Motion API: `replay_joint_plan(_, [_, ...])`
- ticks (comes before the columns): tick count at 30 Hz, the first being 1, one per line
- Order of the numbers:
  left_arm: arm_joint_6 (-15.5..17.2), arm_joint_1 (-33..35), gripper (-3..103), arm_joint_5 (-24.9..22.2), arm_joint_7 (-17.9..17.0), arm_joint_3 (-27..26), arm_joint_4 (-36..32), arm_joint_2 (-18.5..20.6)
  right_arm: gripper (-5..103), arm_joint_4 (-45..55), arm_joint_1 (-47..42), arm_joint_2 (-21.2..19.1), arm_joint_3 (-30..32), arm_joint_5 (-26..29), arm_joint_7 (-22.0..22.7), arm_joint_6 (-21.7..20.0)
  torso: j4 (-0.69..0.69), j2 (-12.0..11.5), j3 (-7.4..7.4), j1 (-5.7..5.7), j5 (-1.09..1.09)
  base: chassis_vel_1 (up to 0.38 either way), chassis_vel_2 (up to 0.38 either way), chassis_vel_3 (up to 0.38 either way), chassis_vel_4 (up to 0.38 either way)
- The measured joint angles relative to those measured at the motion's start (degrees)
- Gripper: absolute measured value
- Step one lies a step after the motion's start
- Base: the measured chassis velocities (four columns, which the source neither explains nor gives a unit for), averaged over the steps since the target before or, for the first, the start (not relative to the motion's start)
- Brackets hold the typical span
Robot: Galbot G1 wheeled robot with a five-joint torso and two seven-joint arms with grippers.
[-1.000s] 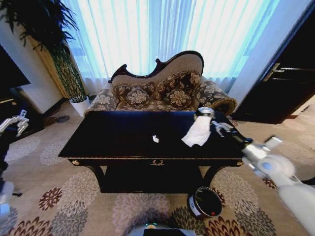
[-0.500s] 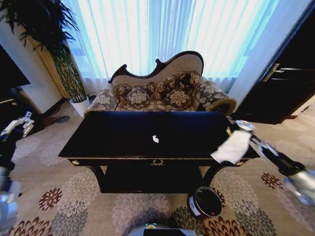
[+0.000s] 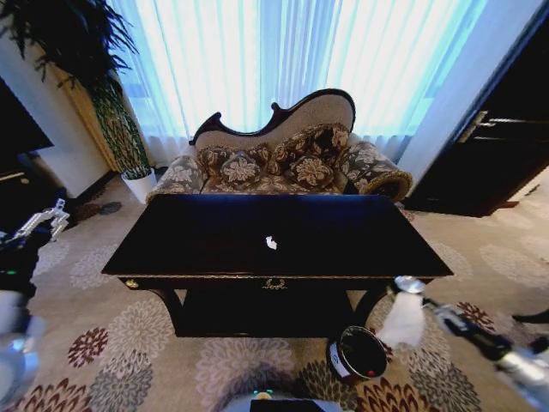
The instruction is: Move to the front of the table and place the trash on the table into the trash bin.
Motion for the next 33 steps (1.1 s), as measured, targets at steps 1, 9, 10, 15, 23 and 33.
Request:
replay_joint_plan(1, [0.0, 0.1, 100, -0.1, 0.0, -0.3, 0.0, 0.0, 0, -2.1, 1.0, 0.2, -2.4, -0.8, 3.0, 1.2, 0.00, 0.0, 0.00, 0.00, -0.05, 0.000, 0.000, 0.000, 0.000])
replay_joint_plan(9, [0.0, 1.1, 100, -1.0, 0.0, -2.4, 0.0, 0.5, 0, -16.2, 8.2, 1.1, -13.7, -9.6, 13.8, 5.6, -0.01, 0.0, 0.00, 0.00, 0.00, 0.000, 0.000, 0.000, 0.000])
replay_joint_plan(10, [0.0, 1.1, 100, -1.0, 0.0, -2.5, 0.0, 0.6, 0, -17.7, 9.0, 1.1, -14.7, -10.6, 14.7, 5.9, 0.00, 0.0, 0.00, 0.00, -0.02, 0.000, 0.000, 0.000, 0.000])
replay_joint_plan(15, [0.0, 1.3, 100, -1.0, 0.0, -2.6, 0.0, 0.6, 0, -26.0, 13.6, 1.4, -21.6, -15.4, 24.7, 7.0, -0.01, 0.0, 0.00, 0.00, -0.02, 0.000, 0.000, 0.000, 0.000])
replay_joint_plan(23, [0.0, 1.2, 100, -0.4, 0.0, -2.0, 0.0, 0.3, 0, -28.8, 17.6, 3.0, -27.6, -18.7, 38.1, 7.0, 0.01, 0.0, 0.00, 0.00, -0.02, 0.000, 0.000, 0.000, 0.000])
replay_joint_plan(33, [0.0, 1.4, 100, -0.4, 0.0, -2.2, 0.0, 0.4, 0, -30.8, 20.3, 4.4, -31.1, -26.1, 51.2, 9.8, -0.01, 0.0, 0.00, 0.00, -0.02, 0.000, 0.000, 0.000, 0.000])
